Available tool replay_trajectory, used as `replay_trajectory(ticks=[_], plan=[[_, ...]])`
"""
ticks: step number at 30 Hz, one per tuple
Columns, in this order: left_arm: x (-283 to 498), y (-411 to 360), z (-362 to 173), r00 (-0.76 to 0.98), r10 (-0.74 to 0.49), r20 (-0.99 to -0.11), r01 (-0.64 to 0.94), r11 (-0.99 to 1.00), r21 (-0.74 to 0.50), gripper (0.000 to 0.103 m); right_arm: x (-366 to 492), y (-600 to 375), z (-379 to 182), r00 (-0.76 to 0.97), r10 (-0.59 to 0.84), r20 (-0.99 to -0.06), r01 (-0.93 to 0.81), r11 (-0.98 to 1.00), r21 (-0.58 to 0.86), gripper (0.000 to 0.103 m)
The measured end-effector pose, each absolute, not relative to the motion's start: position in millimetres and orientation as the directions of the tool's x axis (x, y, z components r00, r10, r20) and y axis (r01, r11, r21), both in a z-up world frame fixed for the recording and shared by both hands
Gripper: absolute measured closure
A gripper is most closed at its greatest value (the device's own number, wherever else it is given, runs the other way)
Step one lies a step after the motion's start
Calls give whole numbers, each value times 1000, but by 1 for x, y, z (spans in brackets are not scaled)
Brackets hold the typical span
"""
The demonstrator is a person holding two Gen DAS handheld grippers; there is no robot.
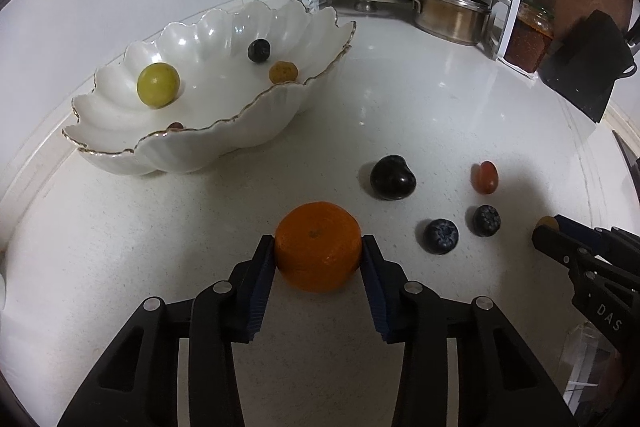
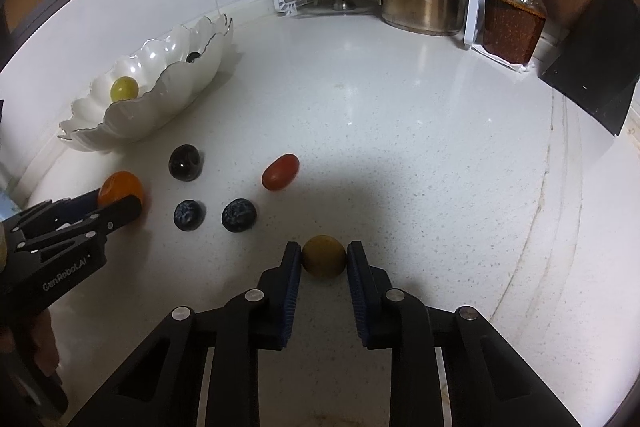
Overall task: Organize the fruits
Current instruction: 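Grasp the orange mandarin with the left tool while the right tool grasps a brown fruit, then carry the mandarin and brown fruit with both tools over the white bowl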
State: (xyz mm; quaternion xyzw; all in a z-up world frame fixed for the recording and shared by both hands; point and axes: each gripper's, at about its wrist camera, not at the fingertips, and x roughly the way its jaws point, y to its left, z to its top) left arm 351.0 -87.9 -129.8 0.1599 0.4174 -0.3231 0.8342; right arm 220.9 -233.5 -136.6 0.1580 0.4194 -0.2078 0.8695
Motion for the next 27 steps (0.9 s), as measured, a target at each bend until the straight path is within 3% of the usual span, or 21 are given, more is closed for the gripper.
replay_trajectory(ticks=[27], plan=[[322,-65,-70,543,-426,-724,600,800,-21,62,224,-230,-83,694,-157,-703,340,932,128,78]])
